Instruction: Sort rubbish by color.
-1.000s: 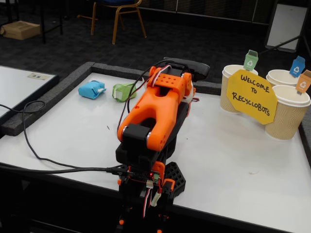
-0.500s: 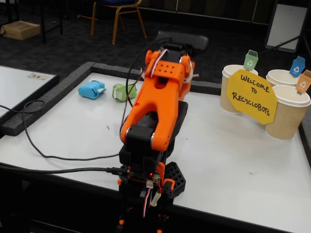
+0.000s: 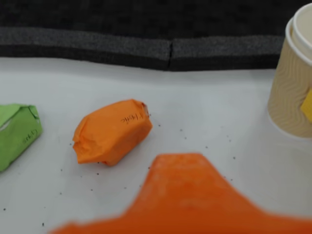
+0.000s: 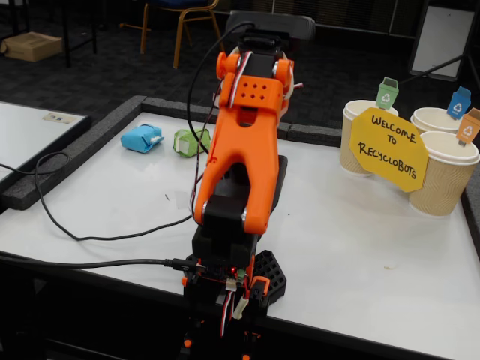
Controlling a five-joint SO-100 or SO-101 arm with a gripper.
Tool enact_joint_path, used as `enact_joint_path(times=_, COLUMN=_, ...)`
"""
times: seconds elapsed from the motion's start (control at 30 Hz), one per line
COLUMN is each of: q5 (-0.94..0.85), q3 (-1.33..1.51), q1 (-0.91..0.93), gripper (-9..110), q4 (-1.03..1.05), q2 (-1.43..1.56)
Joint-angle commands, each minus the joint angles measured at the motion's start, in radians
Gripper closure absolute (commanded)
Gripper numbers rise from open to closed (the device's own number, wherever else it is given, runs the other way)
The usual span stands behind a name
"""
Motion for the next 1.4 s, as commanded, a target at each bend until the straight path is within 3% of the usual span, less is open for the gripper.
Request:
enact_joint_path(times=0.0, q5=0.017, q3=-0.15, q1=-0.005, gripper=101, q4=0.006, q2=0.015)
enact_joint_path(times=0.27, q5=0.009, q3=-0.261, q1=-0.089, gripper=101, q4=0.069, q2=0.015)
enact_joint_path(times=0.47, q5=0.008, q3=-0.219, q1=-0.264, gripper=101, q4=0.069, q2=0.015)
enact_joint_path(times=0.8, q5=0.017, q3=-0.114, q1=-0.393, gripper=101, q4=-0.006, q2=0.015)
enact_joint_path(times=1.37, q5=0.017, q3=-0.048, q1=-0.408, gripper=101, q4=-0.11, q2=0.015)
